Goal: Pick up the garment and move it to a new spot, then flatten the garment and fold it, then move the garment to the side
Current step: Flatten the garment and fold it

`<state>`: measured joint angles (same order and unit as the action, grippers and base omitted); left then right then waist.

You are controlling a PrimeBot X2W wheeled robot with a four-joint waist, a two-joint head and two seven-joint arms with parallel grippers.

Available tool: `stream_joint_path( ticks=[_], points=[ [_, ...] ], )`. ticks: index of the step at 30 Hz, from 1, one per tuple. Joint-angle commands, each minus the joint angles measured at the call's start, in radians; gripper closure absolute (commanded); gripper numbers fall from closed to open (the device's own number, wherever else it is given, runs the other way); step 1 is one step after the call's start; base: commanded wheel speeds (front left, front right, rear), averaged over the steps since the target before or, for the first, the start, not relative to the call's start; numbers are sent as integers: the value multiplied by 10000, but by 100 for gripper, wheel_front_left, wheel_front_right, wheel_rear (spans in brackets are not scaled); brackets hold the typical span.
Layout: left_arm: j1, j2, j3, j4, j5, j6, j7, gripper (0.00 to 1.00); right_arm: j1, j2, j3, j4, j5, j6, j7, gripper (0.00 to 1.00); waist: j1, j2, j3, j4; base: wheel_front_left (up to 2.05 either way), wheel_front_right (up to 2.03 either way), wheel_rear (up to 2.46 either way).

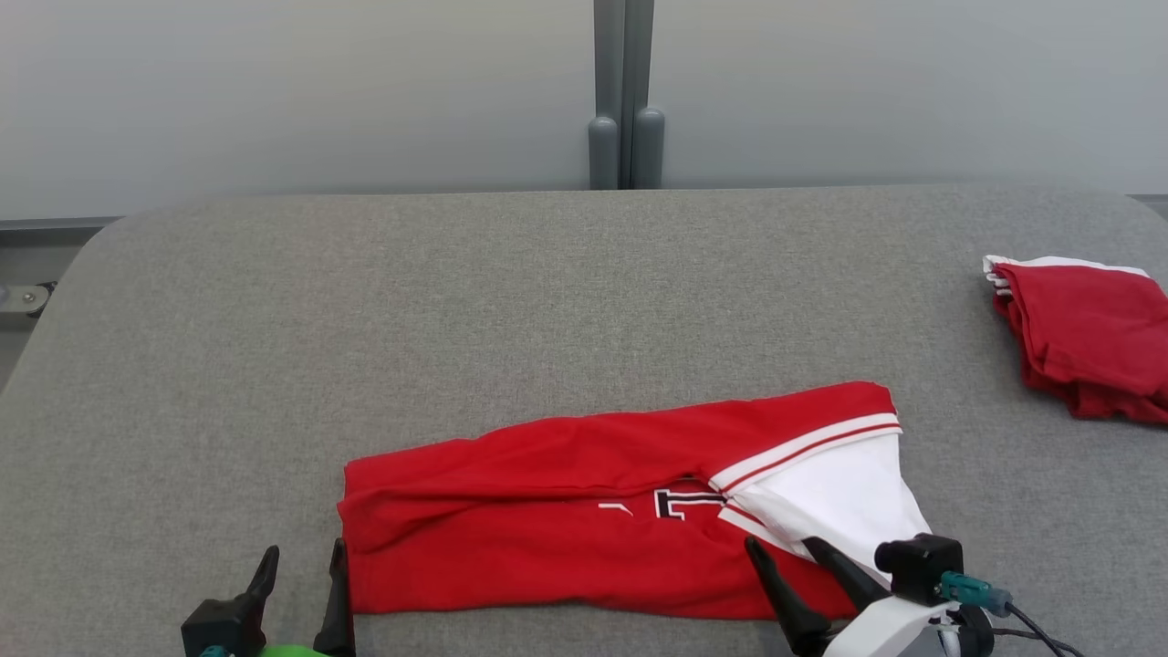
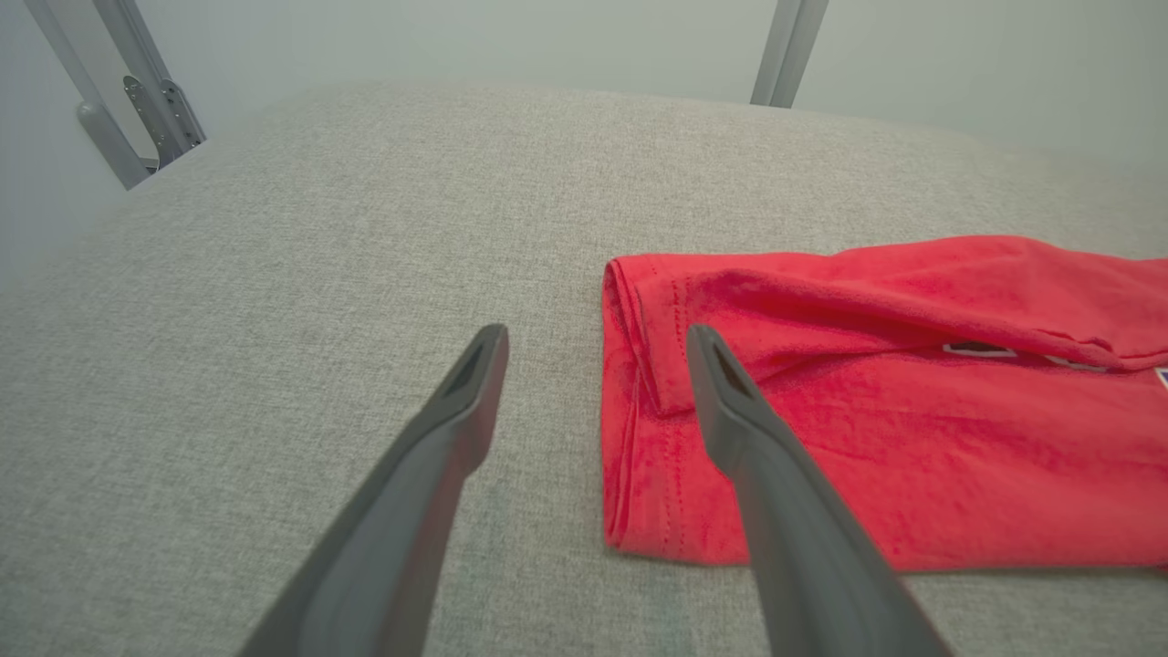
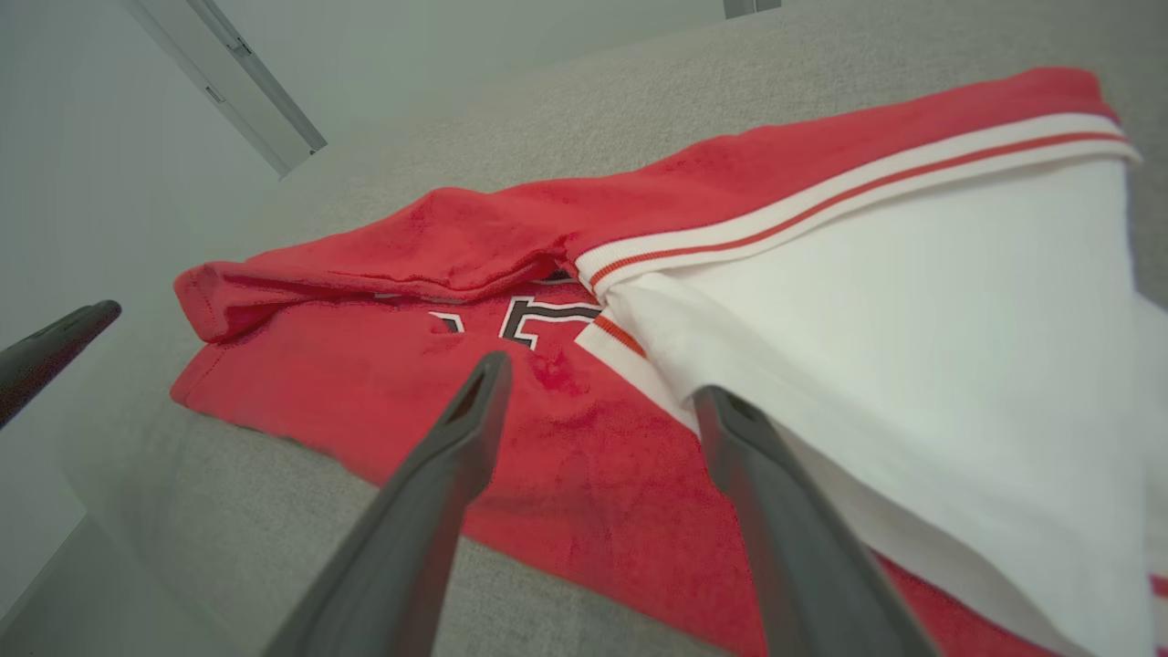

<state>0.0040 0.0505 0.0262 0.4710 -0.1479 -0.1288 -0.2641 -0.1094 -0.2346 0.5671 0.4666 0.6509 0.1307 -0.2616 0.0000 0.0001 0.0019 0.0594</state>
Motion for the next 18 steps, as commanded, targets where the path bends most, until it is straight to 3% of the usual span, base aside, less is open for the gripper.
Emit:
stream_joint_path(
  ticks=[1, 12, 18],
  points=[
    [118, 12, 39, -20, -39, -25, 5, 0, -61, -71, -133, -191, -24, -4, -36, 0, 0, -1, -5, -5, 0, 0, 0],
    [-44, 12, -13, -212, -117, -26, 6, 0, -196, 302, -2624, -1827, -1478, -4, -36, 0, 0, -1, 192, -20, 0, 0, 0],
    [-166, 14, -121, -231, -111, -26, 5, 0, -163, 551, -3880, -1027, -2326, -4, -36, 0, 0, -1, 318, 37, 0, 0, 0]
  ],
)
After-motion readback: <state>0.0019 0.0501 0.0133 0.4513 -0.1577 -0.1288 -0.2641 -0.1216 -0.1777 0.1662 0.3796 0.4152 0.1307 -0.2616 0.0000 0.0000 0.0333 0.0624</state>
